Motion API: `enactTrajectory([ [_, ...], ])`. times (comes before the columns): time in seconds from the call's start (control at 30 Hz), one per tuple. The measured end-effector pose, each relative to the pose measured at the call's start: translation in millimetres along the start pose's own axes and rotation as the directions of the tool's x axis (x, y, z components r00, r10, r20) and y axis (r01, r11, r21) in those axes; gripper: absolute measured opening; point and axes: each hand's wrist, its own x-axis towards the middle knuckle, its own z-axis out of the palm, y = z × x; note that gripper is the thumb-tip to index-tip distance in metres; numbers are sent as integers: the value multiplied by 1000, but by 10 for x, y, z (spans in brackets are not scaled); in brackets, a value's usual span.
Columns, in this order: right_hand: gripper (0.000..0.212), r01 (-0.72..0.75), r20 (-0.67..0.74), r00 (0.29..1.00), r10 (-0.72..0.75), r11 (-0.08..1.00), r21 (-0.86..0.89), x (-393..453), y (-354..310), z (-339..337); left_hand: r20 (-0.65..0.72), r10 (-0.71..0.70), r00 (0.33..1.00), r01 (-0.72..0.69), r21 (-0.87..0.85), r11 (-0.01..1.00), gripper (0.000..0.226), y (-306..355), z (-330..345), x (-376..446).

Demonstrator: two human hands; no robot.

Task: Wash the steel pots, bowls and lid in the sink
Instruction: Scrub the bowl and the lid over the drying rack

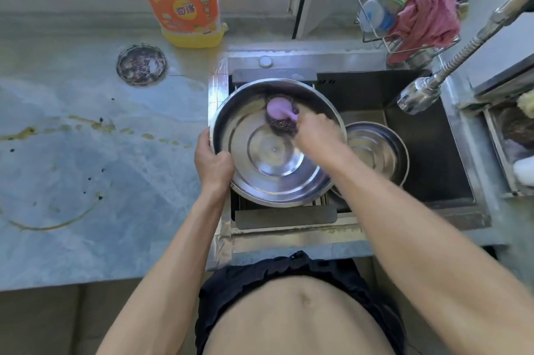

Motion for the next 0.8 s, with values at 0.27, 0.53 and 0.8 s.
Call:
enactTrajectory([
  [0.27, 40, 200, -49, 976, -211, 966, -164, -92, -137, 161, -14, 20, 1000, -20, 22, 1000, 55, -23, 25, 22],
  [0.53, 25, 220, 35, 975, -218, 974, -61, 27, -22, 34, 36, 14, 999, -14, 3, 1000, 59, -2, -8, 47],
  [0.8, 28, 177, 54, 983, -176, 984, -33, 60, 92, -74, 22, 19, 1000, -19, -6, 1000, 61, -6, -10, 55],
])
